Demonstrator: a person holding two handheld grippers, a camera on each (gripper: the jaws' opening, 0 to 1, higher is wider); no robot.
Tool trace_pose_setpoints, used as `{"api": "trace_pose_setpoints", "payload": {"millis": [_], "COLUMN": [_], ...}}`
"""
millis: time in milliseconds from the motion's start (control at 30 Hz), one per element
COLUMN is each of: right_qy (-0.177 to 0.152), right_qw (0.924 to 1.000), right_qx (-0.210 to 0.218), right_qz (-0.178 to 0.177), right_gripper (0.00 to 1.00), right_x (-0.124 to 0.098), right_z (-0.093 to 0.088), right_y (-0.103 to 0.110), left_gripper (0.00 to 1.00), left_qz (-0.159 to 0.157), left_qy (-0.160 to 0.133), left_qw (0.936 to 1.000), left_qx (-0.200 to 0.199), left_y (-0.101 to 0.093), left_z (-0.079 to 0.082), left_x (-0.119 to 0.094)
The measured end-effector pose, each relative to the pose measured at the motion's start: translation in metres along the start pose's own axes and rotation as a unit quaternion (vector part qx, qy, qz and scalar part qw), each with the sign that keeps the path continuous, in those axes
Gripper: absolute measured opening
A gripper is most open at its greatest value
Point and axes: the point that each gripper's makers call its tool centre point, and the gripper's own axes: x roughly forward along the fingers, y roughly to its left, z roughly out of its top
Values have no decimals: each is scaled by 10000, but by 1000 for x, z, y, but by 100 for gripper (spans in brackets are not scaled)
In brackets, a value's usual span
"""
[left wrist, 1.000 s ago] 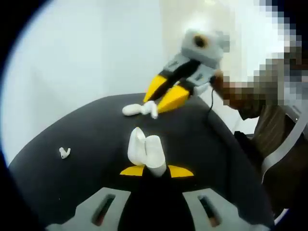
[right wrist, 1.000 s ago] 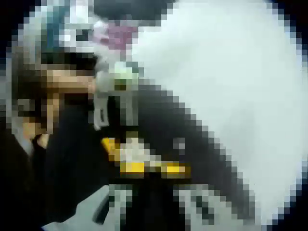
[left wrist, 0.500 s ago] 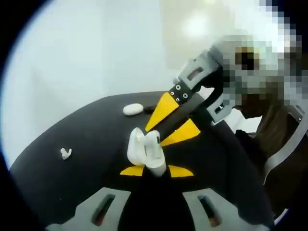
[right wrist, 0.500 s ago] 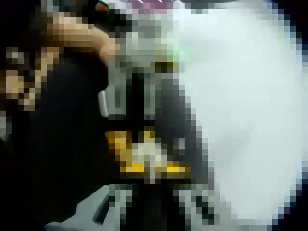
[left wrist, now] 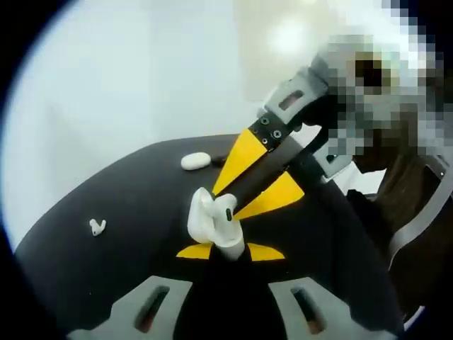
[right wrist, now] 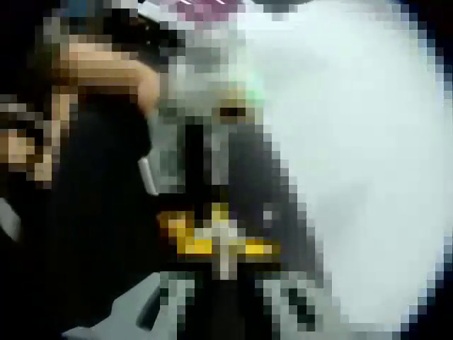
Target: Pick up three earphones and place each one into its charging case using tactile feedback, ensure that each earphone is properly inserted and securely positioned inside the case.
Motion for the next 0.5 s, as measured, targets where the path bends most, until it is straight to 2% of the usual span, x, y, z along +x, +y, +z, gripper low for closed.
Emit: {"api": "trace_pose_setpoints", "payload": {"millis": [133,200,267,333,433,500], "right_qy": [128,80,-20,-207,-277,-584], "right_qw": [9998,9999,9997,9980,9976,9940], "right_qx": [-27,-48,42,354,415,780], "right_qz": [130,137,232,478,480,495], "right_gripper": [12,12,11,11,12,12], "right_x": [1,1,0,-2,-8,-13], "right_z": [0,2,5,10,6,11], "right_y": [7,7,9,14,4,-8], "left_gripper": [14,14,14,14,14,14], "left_qz": [1,-1,-1,-1,-3,-6], "left_qy": [0,5,1,-4,-5,-8], "left_qw": [10000,10000,10000,10000,10000,10000], "left_qx": [5,4,7,3,4,1], "left_y": [0,0,0,0,0,0], "left_z": [0,0,0,0,0,0], "left_x": [0,0,0,-1,-1,-1]}}
